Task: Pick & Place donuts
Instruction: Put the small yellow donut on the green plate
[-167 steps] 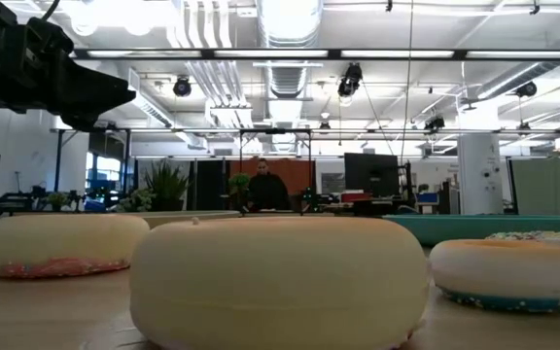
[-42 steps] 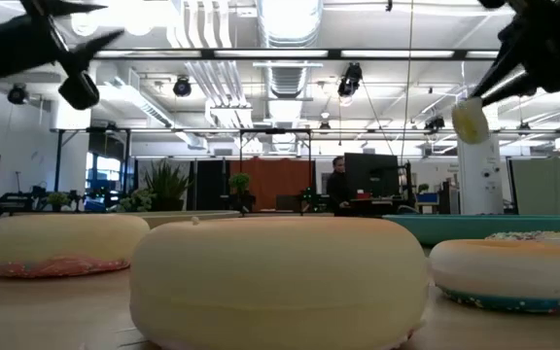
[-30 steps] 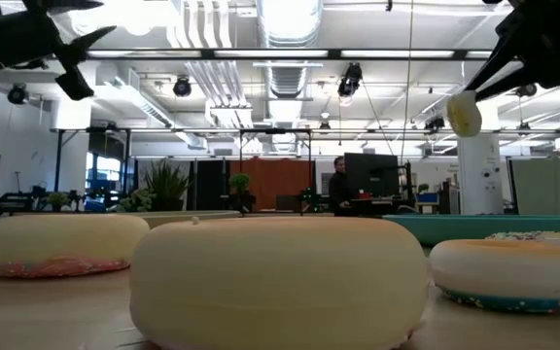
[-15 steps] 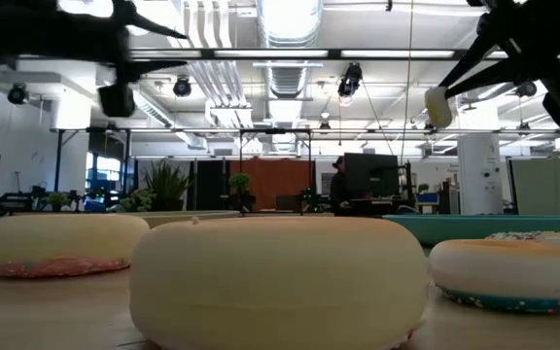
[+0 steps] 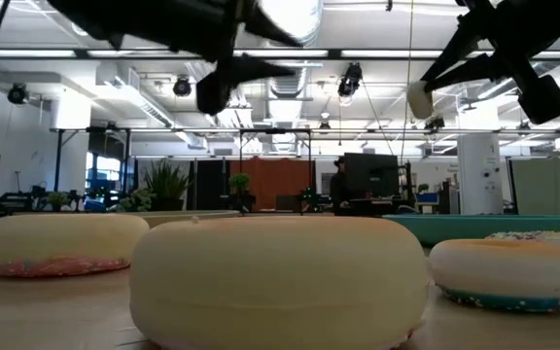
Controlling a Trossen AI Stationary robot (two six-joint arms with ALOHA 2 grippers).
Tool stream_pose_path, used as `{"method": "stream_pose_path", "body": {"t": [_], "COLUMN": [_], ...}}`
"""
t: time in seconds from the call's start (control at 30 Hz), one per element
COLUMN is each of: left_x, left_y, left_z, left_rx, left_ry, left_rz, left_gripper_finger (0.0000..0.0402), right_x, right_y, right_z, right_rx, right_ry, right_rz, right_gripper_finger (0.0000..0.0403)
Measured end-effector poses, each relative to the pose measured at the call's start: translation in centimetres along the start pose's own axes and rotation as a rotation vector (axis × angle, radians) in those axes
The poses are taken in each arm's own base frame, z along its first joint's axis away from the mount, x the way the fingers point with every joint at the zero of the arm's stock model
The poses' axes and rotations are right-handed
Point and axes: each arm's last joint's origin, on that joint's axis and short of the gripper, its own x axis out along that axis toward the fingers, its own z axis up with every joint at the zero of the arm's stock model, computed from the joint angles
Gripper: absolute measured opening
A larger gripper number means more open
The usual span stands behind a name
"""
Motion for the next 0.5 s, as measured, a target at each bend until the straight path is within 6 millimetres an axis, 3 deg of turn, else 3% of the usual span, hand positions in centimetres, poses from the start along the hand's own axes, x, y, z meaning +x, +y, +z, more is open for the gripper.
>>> {"method": "stream_pose_path", "body": {"t": [0.2,0.5], "left_x": [1.9,4.7], "left_y": [-0.1,1.2], "left_z": [-0.5,0.3], "left_rx": [-0.09,-0.373], "left_ry": [0.105,0.069], "left_rz": [-0.123,-0.457], "left_gripper_finger": [0.0129,0.0129], "right_x": [-0.3,-1.5], "right_y": [0.3,1.4], "right_z": [0.3,-0.3], "right_rx": [-0.033,-0.104], "right_ry": [-0.015,0.048], "right_rz": [0.027,0.103], "right_gripper_finger": [0.0013,0.0013]}}
